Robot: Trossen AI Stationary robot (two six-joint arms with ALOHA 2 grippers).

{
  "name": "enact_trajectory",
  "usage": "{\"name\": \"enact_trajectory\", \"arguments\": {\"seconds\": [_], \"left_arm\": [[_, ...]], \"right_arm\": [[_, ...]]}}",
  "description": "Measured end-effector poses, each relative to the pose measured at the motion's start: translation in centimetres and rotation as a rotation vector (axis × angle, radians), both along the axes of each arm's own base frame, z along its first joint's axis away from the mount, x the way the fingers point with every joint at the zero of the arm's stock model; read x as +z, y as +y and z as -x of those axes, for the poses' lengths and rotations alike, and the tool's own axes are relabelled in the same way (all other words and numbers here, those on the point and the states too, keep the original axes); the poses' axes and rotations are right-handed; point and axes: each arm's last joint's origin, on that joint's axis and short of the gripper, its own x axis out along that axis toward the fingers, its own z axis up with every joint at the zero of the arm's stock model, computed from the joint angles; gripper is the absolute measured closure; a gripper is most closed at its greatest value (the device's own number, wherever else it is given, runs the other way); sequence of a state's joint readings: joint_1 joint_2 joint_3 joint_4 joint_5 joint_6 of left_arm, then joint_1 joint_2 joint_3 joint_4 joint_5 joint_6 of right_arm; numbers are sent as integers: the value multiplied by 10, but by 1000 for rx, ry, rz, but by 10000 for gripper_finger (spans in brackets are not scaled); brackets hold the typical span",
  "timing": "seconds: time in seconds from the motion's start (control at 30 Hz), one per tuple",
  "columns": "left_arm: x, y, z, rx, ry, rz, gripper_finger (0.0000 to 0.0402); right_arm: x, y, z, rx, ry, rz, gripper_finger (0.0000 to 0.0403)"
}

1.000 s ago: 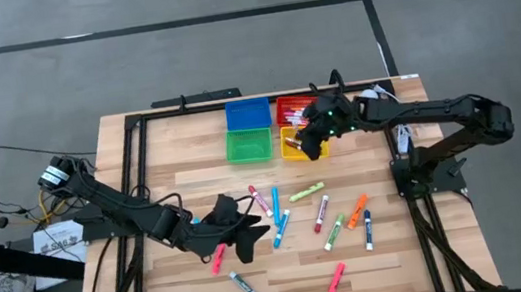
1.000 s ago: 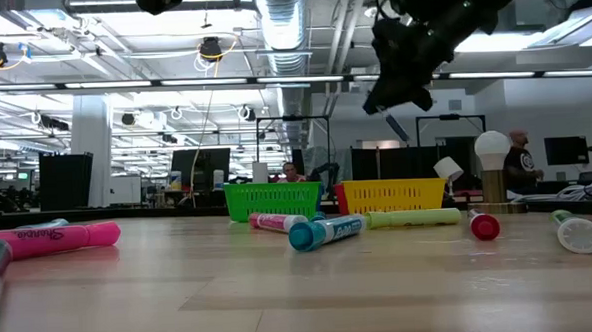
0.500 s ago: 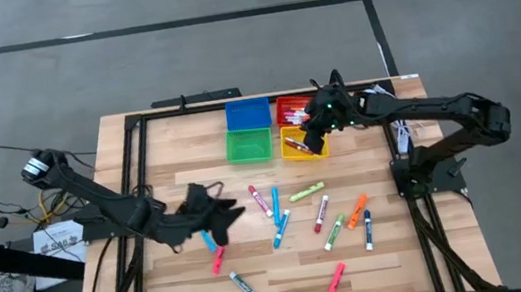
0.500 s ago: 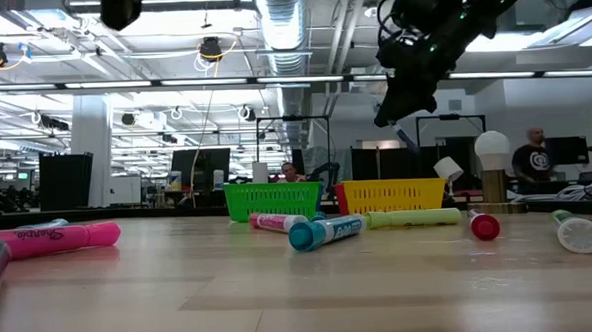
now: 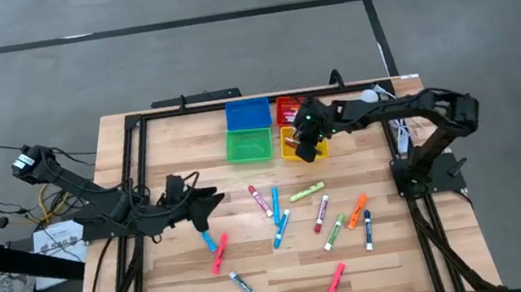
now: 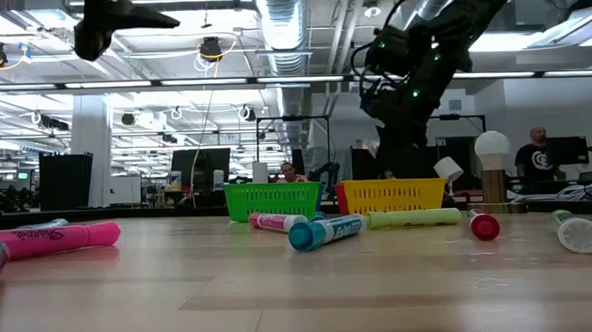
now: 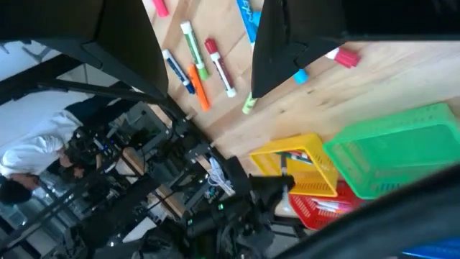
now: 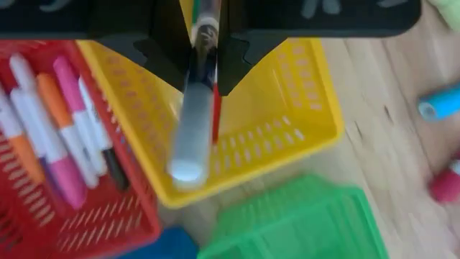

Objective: Pick & Place Markers
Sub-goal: Put the small purple marker into the yellow basket

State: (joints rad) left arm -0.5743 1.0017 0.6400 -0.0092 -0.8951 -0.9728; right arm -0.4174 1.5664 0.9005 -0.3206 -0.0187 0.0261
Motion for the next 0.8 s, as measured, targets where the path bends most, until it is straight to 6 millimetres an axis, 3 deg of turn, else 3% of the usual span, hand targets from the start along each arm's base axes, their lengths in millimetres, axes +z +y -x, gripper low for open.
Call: {"name": "enact_trajectory", "arguments": {"seconds": [0.23, 0.8], "left_arm": [[-8, 8, 1, 47, 6, -13, 202], [-9, 16, -2, 82, 12, -18, 202]], "right_arm": [[-11, -1, -12, 37, 65, -14, 364], [3, -3, -17, 136, 122, 19, 328]]}}
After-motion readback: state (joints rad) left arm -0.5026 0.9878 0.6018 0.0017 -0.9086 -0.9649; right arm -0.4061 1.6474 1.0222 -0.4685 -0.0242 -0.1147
